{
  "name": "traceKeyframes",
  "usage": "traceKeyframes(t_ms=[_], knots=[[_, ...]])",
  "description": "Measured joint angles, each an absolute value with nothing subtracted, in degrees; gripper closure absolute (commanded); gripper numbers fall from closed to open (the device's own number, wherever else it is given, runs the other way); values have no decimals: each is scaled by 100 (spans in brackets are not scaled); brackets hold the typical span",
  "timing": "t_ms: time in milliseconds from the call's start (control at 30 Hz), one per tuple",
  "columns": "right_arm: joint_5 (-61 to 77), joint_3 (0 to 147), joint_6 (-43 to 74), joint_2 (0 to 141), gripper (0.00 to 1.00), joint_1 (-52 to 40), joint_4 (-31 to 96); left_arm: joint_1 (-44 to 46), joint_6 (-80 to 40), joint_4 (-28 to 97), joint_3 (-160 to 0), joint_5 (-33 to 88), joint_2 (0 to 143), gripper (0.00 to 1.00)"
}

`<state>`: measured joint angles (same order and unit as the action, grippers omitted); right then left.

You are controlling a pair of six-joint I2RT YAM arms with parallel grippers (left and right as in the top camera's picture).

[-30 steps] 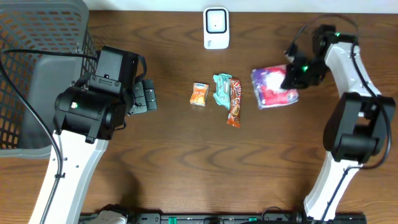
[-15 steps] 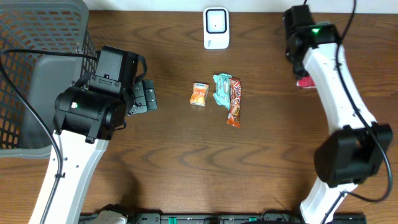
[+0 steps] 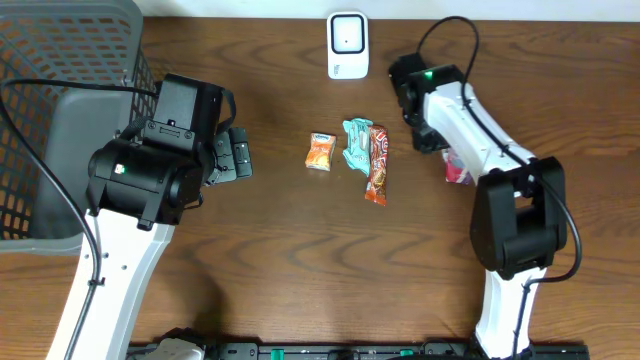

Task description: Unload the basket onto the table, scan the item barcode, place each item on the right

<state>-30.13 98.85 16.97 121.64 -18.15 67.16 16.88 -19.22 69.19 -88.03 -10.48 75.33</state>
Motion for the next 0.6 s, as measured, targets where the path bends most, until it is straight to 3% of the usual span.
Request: traceKeyframes(t_ms=[333, 600], knots=[[-1278, 11955, 838, 12158, 10, -1726, 7461, 1688, -1922, 6917, -8803, -1048, 7533, 2], [80, 12344, -196, 12125, 9, -314, 7977, 1688, -1922, 6919, -8803, -1048, 7533, 2]])
